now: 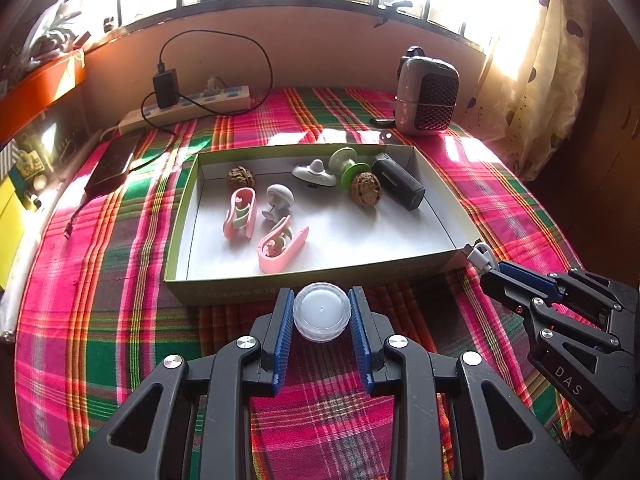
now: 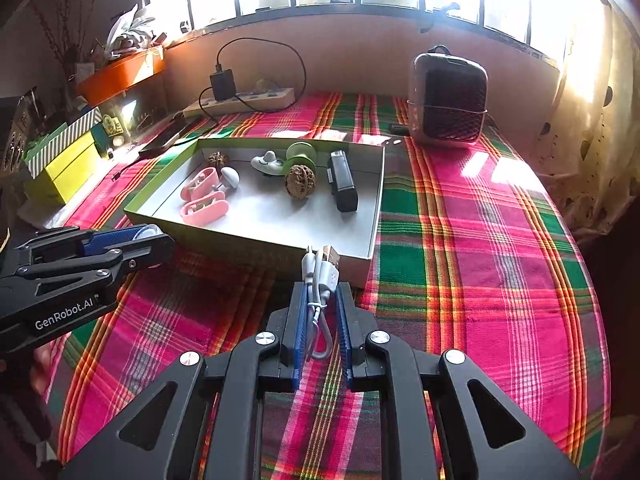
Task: Organize objects
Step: 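Carry the USB cable with the right gripper while the left gripper carries the cup into the box, then lower and open the right gripper to release the cable while the left gripper releases the cup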
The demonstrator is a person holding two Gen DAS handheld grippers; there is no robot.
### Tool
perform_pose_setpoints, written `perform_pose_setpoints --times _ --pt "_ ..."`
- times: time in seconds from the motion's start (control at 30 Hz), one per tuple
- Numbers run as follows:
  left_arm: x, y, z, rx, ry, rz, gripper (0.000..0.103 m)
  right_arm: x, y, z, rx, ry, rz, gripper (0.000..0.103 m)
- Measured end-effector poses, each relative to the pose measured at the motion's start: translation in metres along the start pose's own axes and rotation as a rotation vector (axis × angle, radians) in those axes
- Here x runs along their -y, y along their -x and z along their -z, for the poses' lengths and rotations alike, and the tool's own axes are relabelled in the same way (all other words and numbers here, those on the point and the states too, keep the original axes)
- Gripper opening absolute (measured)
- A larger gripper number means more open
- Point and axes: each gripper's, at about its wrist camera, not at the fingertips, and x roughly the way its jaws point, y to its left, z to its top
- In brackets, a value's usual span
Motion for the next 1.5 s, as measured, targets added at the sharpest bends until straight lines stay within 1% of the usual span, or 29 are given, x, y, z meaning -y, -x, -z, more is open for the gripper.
perform_pose_setpoints --times 0.27,0.67,0.87,1.27,1.5 --pt "0.002 -0.003 -0.021 0.029 -0.009 0.017 0.026 -0.001 -0.002 -0.015 0.020 0.004 -0.009 0.015" --pt "0.000 -0.032 -0.046 0.008 -0.009 0.028 0.026 0.004 -0.026 -0.042 0.003 -0.009 -0.031 0.015" --pt "-0.001 -0.047 -0.057 -0.003 -0.010 0.034 0.026 0.007 -0.041 -0.051 -0.024 -0.014 -0.041 0.015" --pt "0.000 -0.078 -0.065 -0.049 -0.006 0.035 0.026 0.008 -0.070 -0.055 -0.080 -0.009 -0.059 0.015" --pt "0.002 -0.089 -0.065 -0.066 -0.017 0.035 0.026 0.011 -0.081 -0.055 -0.101 -0.014 -0.063 0.015"
